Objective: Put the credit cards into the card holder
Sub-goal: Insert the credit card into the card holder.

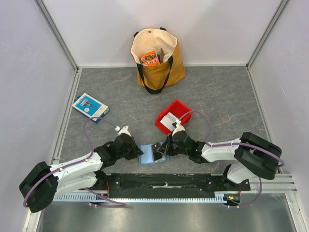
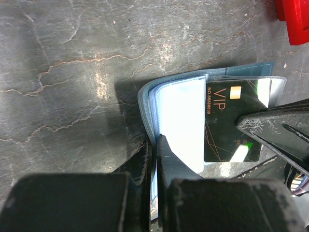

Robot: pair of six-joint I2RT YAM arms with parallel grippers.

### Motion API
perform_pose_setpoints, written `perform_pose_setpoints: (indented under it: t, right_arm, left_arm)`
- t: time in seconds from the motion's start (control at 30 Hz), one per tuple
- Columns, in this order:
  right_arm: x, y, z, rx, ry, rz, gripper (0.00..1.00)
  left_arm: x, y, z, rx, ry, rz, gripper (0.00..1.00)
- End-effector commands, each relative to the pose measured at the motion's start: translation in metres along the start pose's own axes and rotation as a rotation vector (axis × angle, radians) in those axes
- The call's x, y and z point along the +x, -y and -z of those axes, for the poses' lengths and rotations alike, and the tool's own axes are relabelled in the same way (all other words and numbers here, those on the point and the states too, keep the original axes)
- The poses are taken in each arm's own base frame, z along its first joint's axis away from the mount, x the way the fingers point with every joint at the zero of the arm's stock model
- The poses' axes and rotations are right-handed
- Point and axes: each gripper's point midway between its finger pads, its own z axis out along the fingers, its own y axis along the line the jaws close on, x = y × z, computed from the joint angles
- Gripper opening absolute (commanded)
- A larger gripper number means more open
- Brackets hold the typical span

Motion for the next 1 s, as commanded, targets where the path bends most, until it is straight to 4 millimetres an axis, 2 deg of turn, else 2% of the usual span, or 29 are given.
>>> perform_pose_setpoints:
  t: [0.0, 0.17, 0.33, 0.5, 0.77, 0.87, 0.9, 0.97]
  right_arm:
    - [0.000, -0.009, -0.005, -0.055, -0.002, -0.023, 0.00]
    - [0.000, -0.009, -0.004, -0.056, -0.004, -0.030, 0.00]
    - [0.005, 0.002, -0.011, -0.022, -0.020, -0.026, 0.00]
    - [0.019, 0.008, -0.013, -0.034, -0.074, -0.027, 0.00]
    - [0.022, 0.005, -0.009, -0.068, -0.074, -0.063, 0.00]
    - [0.024, 0.008, -0.009, -0.055, -0.077, -0.076, 0.00]
    - [0.025, 0.010, -0.010, -0.049, -0.079, -0.081, 0.00]
    - [0.026, 0.012, -0.010, -0.041, -0.080, -0.086, 0.00]
  left_arm:
    - [0.008, -0.017, -0.002, -0.048, -0.020, -0.057, 0.02]
    - [0.008, -0.016, -0.002, -0.045, -0.022, -0.059, 0.02]
    - [0.007, -0.016, -0.002, -0.042, -0.019, -0.062, 0.02]
    - [0.009, -0.017, -0.003, -0.042, -0.023, -0.063, 0.02]
    - [0.008, -0.020, -0.001, -0.061, -0.016, -0.052, 0.03]
    - [0.007, -0.026, 0.002, -0.091, -0.012, -0.045, 0.18]
    - [0.007, -0.025, 0.002, -0.084, -0.009, -0.042, 0.26]
    - [0.007, -0.024, 0.003, -0.081, -0.004, -0.026, 0.31]
